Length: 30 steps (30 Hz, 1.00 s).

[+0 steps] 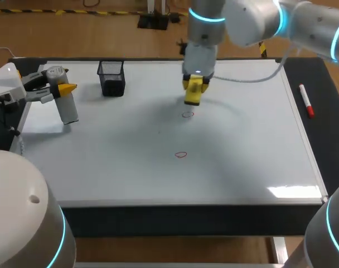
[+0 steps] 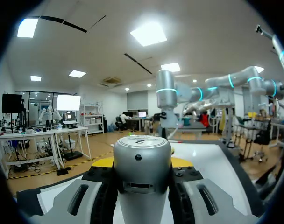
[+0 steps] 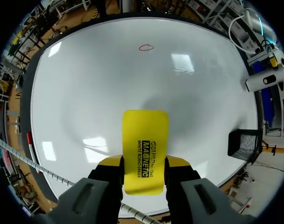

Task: Pick up the inspection probe, press it on each red-marked spot on the whiteboard one by one, put down the probe, pick up the eraser, and wipe off all the red marks.

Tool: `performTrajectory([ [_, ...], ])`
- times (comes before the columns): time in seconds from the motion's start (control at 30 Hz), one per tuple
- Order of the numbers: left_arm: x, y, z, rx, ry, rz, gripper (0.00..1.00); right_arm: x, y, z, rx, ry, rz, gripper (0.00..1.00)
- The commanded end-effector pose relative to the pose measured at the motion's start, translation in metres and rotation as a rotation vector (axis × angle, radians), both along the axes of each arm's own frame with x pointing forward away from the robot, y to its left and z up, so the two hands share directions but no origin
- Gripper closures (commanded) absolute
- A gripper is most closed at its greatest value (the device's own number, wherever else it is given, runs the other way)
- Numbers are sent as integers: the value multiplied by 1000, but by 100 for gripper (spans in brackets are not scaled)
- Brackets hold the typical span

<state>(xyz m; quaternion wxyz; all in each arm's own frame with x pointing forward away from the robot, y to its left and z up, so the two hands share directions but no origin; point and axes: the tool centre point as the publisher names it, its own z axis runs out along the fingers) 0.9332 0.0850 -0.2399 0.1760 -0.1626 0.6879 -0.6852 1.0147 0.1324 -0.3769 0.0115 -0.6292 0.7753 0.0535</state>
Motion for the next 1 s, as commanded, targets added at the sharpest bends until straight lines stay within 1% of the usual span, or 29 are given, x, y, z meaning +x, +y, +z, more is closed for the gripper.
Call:
performTrajectory([
  [0.03,-1,0,1,0,-2,1,100,2,-36,6,12,-21,-22,100],
  [0.13,-1,0,1,0,-2,1,100,9,-55,7,-15,-48,-56,100],
  [0.23,-1,0,1,0,-2,1,100,15,-73,7,-26,-55,-86,100],
  [0.47,-1,0,1,0,-2,1,100,25,-107,1,-40,-38,-131,100],
  [0.67,-1,0,1,0,-2,1,100,30,-128,-3,-54,-22,-159,100],
  [1.0,-1,0,1,0,-2,1,100,38,-156,-4,-71,-29,-201,100],
])
